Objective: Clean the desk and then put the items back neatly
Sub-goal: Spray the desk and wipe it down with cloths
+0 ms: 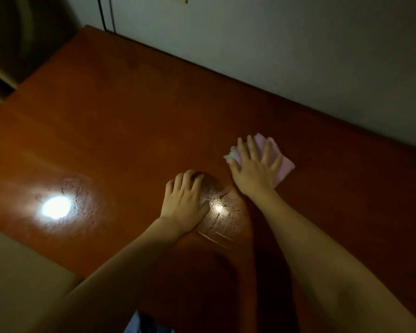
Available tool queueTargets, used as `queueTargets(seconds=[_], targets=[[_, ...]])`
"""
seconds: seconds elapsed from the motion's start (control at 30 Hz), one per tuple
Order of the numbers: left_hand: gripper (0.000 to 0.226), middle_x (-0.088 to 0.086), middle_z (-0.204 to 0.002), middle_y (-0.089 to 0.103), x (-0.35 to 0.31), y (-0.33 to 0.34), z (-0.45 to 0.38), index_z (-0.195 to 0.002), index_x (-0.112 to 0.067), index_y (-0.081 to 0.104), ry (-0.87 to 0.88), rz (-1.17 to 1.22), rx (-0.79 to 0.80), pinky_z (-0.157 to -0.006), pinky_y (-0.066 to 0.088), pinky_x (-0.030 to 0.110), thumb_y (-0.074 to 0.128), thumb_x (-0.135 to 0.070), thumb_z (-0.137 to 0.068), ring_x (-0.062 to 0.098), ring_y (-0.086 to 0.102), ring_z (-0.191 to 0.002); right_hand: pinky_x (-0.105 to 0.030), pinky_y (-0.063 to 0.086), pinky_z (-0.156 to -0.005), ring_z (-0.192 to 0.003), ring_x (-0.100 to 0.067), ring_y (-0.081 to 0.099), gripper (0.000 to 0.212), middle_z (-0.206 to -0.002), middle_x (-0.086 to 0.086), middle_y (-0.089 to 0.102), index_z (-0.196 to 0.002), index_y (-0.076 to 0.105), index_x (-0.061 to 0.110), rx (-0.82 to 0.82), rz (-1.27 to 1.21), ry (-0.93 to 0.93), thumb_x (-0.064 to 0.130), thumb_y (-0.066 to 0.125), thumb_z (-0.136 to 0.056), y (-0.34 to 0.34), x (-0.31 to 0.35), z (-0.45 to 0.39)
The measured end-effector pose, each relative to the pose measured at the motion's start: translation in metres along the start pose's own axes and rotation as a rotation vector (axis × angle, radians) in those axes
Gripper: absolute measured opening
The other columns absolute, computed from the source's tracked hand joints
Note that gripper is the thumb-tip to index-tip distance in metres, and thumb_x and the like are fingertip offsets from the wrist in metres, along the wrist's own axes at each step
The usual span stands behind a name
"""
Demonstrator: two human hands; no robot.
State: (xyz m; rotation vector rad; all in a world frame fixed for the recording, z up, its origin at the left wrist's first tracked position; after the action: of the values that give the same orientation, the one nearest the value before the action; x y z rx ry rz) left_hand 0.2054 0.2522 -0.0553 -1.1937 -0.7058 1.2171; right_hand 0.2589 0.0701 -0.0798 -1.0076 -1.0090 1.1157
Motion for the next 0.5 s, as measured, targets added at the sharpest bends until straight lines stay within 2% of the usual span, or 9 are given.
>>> queueTargets(seconds=[0.1,0.2,0.27,0.37,0.43,0.5], targets=[[0.078,0.007,-0.146,0.031,-0.001,0.002,0.011,-0.144,-0.017,0.03,-0.001,-0.002,-0.025,-0.108,0.024,0.04,0.016,-0.056,-0.078,0.026,0.027,-0.135,-0.061,-0.006,-0.11,-0.145,-0.033,-0.015,0.063,-0.16,0.009,-0.007,-0.151,-0.002,0.036,0.018,0.088,-0.188,0.059,0.014,-0.094,0.011,0.023,0.031],[0.067,0.006,-0.149,0.027,0.0,0.003,0.017,-0.147,-0.018,0.025,0.011,-0.018,0.006,-0.109,0.023,0.039,0.029,-0.053,-0.089,0.024,0.024,-0.137,-0.056,-0.012,-0.11,-0.143,-0.028,-0.019,0.066,-0.159,0.009,-0.01,-0.149,-0.006,0.038,0.055,0.145,-0.298,0.062,0.005,-0.089,0.019,0.009,0.07],[0.066,0.005,-0.15,0.021,0.004,0.001,0.016,-0.148,-0.019,0.019,0.024,-0.037,0.027,-0.11,0.021,0.038,0.033,-0.052,-0.092,0.023,0.02,-0.139,-0.054,-0.015,-0.107,-0.143,-0.027,-0.018,0.07,-0.159,0.007,-0.009,-0.15,-0.001,0.038,0.081,0.131,-0.273,0.068,0.006,-0.086,0.022,-0.011,0.092],[0.066,0.004,-0.15,0.019,0.007,-0.001,0.02,-0.148,-0.019,0.018,0.011,-0.05,0.028,-0.11,0.021,0.038,0.032,-0.052,-0.092,0.023,0.018,-0.139,-0.055,-0.014,-0.109,-0.144,-0.028,-0.018,0.083,-0.159,0.006,-0.013,-0.15,0.0,0.04,0.114,0.12,-0.188,0.079,-0.004,-0.076,0.014,-0.041,0.098],[0.066,0.005,-0.149,0.021,0.008,0.002,0.027,-0.148,-0.019,0.02,0.009,-0.028,0.04,-0.11,0.021,0.039,0.036,-0.051,-0.092,0.024,0.02,-0.138,-0.059,-0.008,-0.11,-0.144,-0.029,-0.017,0.086,-0.159,0.005,-0.014,-0.15,-0.001,0.04,0.105,0.115,-0.13,0.078,-0.006,-0.072,0.006,-0.052,0.086],[0.065,0.007,-0.146,0.028,0.011,0.006,0.038,-0.146,-0.018,0.027,0.026,-0.026,0.022,-0.109,0.024,0.041,0.042,-0.049,-0.09,0.027,0.026,-0.136,-0.062,-0.004,-0.111,-0.145,-0.031,-0.015,0.081,-0.16,0.004,-0.011,-0.15,0.001,0.038,0.06,0.069,-0.047,0.075,-0.002,-0.078,0.003,-0.049,0.068]])
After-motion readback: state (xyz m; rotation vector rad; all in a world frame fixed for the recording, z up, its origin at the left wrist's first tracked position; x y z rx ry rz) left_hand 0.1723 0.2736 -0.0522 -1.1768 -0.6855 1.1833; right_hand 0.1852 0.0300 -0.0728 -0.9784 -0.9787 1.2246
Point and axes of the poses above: each hand's wrist, its own z-axis away from the middle knuckle, its own y-axis out of the palm, x = y × z, the point moved 2 cm from there along -z, towards the middle knuckle
